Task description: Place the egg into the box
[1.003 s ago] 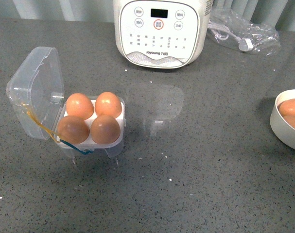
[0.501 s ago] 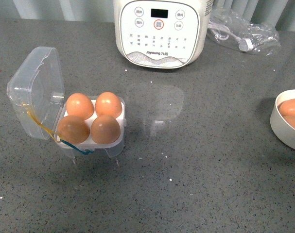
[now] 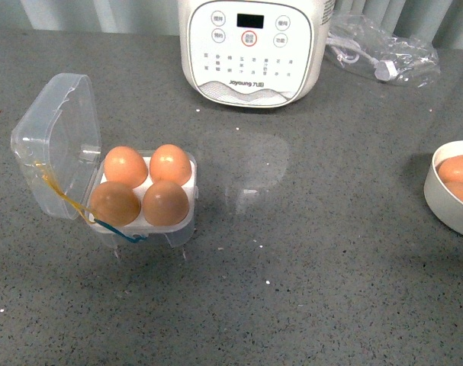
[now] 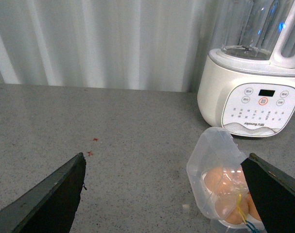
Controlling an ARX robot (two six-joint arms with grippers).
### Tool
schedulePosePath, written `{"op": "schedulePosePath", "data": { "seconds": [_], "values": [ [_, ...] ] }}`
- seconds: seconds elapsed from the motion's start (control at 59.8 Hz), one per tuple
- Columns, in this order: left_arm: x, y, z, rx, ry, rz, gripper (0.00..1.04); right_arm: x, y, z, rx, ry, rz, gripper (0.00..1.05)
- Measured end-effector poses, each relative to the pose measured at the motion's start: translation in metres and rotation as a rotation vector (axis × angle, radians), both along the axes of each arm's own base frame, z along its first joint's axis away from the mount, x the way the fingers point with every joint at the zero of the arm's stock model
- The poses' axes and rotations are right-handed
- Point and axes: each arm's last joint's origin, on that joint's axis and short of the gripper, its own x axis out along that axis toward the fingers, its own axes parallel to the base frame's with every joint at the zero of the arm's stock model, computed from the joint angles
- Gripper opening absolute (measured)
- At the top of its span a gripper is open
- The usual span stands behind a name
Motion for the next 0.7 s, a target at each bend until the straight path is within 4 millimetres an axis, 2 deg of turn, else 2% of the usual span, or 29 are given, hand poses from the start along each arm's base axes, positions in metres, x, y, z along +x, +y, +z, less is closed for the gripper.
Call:
{"op": "schedulePosePath", "data": {
  "seconds": [0.301, 0.652, 0.702],
  "values": [
    [0.0000, 0.0000, 0.0000, 0.000, 0.000, 0.000, 0.98, -0.0048, 0.0000, 0.0011, 0.000, -0.025, 0.002, 0.03],
    [0.0001, 0.0001, 0.0000, -0.001, 0.006, 0.011, 0.98, -0.0048, 0.0000, 0.0010, 0.000, -0.024, 0.002, 0.64],
    [0.0012, -0.0008, -0.0043, -0.025, 0.161, 0.119, 0.98, -0.0048, 0.0000, 0.0010, 0.000, -0.024, 0.002, 0.75]
  ]
}}
